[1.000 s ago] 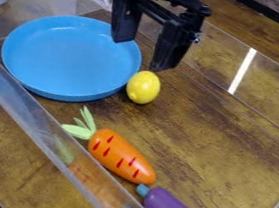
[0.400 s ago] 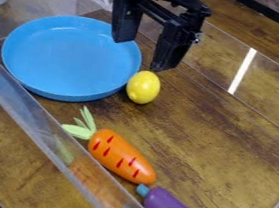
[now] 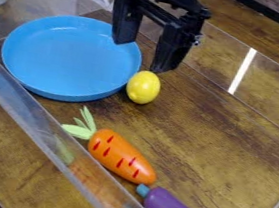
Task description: Move the carrot to the right side
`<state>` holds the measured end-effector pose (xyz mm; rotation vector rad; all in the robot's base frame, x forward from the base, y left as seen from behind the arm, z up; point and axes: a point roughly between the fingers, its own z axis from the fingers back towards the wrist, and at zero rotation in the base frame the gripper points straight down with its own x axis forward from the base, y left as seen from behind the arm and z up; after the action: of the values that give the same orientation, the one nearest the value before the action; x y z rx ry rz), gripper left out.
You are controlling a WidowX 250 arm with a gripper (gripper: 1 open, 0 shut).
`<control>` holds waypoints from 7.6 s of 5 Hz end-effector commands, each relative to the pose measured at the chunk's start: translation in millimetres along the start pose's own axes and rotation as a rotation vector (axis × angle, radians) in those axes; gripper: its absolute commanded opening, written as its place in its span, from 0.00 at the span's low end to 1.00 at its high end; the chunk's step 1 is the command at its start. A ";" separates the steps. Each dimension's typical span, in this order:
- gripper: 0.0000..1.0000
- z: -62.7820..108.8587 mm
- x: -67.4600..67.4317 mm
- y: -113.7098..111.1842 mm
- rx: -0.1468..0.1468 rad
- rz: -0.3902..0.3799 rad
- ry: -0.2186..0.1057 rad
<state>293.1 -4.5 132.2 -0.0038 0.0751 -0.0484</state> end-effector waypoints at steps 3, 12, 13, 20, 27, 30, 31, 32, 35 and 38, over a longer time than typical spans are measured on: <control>1.00 14.8 7.6 8.2 0.005 0.015 -0.051; 1.00 12.6 -0.8 4.8 -0.017 0.017 -0.018; 1.00 15.2 -1.7 6.5 -0.018 0.018 -0.019; 1.00 16.2 4.3 7.0 -0.004 -0.001 0.004; 1.00 5.0 -1.6 -3.3 -0.002 -0.032 0.058; 1.00 -22.1 -6.8 -10.0 0.025 -0.191 0.065; 1.00 -30.8 -11.2 -12.3 0.040 -0.304 0.065; 1.00 -39.0 -17.9 -15.1 0.059 -0.448 0.061; 1.00 -81.4 -22.4 -18.5 0.110 -0.622 0.028; 1.00 -107.3 -14.9 -17.8 0.108 -0.632 0.022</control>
<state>263.8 -18.3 19.7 0.0729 0.1205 -0.6714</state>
